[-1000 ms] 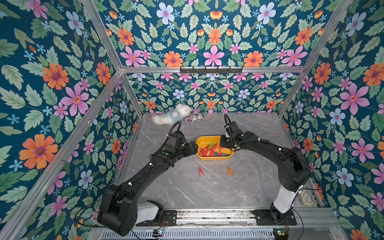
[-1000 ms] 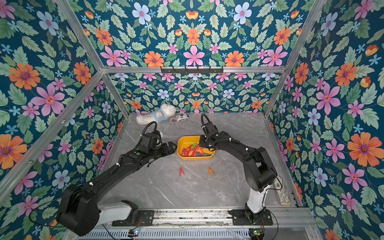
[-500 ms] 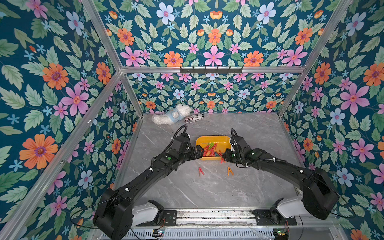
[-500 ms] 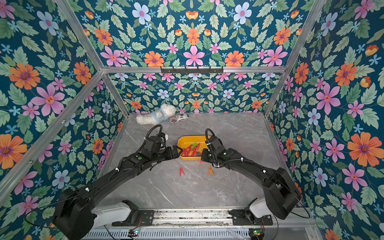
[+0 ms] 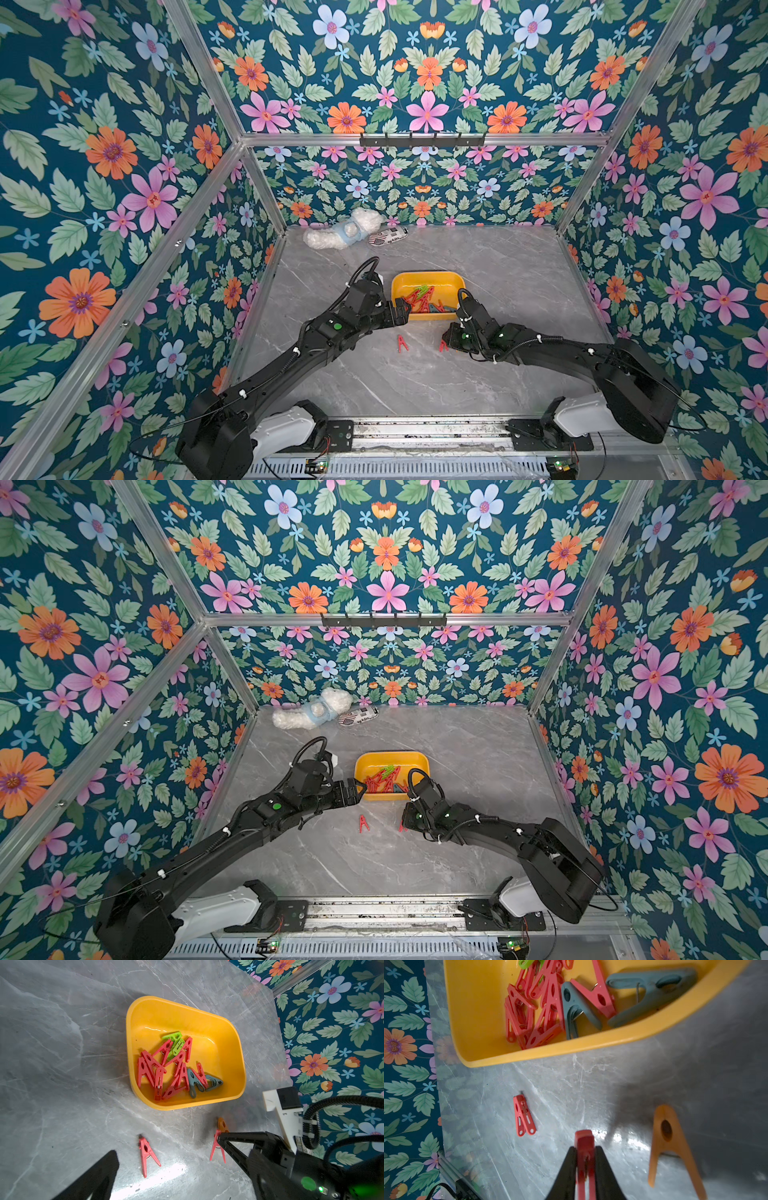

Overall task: Take the clothespins out of the storage box
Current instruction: Place the clothespin at the center of the board.

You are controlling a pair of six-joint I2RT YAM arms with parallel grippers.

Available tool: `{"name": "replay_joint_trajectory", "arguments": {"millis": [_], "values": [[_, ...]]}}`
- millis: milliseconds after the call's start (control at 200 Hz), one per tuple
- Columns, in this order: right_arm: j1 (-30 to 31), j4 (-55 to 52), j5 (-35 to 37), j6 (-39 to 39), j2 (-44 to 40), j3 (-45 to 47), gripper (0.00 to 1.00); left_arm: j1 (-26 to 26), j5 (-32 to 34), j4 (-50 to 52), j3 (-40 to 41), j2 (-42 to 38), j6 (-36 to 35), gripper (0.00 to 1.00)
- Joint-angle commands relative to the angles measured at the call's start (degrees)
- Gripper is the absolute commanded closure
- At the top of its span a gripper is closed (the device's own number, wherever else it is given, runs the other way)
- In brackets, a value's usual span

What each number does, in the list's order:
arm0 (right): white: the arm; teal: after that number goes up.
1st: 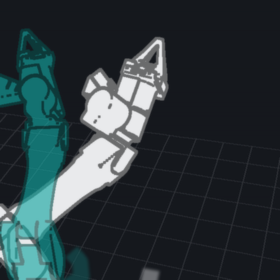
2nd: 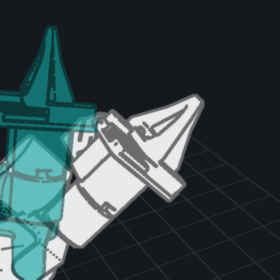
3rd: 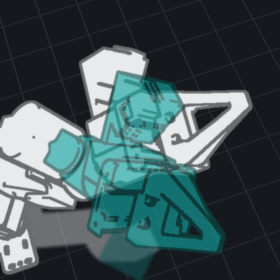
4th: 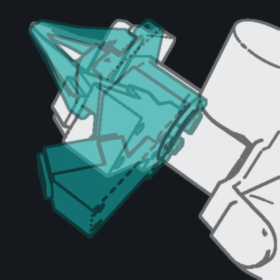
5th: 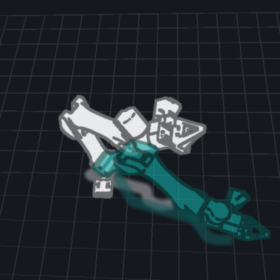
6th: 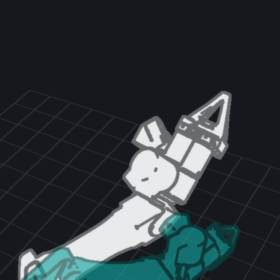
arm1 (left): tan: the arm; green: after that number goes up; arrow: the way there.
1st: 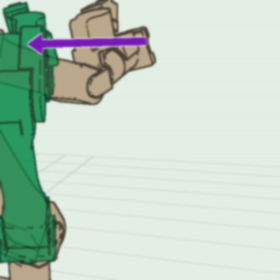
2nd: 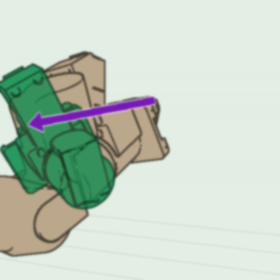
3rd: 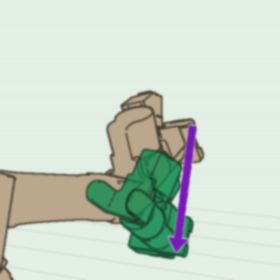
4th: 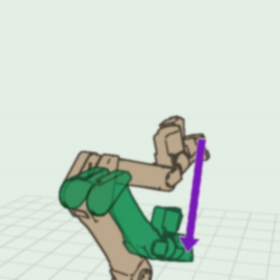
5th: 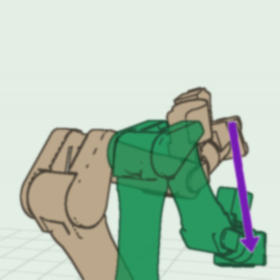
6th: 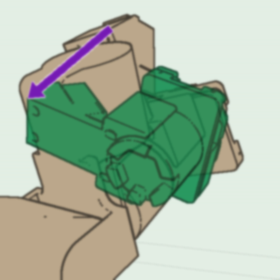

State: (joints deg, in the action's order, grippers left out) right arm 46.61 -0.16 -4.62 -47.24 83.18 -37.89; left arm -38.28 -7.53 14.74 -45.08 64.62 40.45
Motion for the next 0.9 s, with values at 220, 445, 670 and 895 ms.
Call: {"name": "replay_joint_trajectory", "arguments": {"millis": [220, 445, 670, 895], "values": [[0.08, 3.24, 0.14, -0.04, 6.14, -1.57, 0.81, -0.74, 2.25, 1.80, 0.59, -1.96, 1.08, 0.00], [0.10, 0.42, 1.06, 0.60, 7.50, -2.34, 0.74, -0.74, 2.60, 1.90, 0.61, -1.95, 1.10, 0.00], [0.02, -2.60, 2.05, 2.00, 7.23, -4.22, 0.68, -0.79, 3.13, 1.89, 0.10, -1.44, 0.67, 0.00], [0.05, -6.68, 3.77, 3.71, 4.19, -7.47, 0.58, -0.74, 3.40, 1.87, -0.92, -0.13, 0.18, 0.00]]}}
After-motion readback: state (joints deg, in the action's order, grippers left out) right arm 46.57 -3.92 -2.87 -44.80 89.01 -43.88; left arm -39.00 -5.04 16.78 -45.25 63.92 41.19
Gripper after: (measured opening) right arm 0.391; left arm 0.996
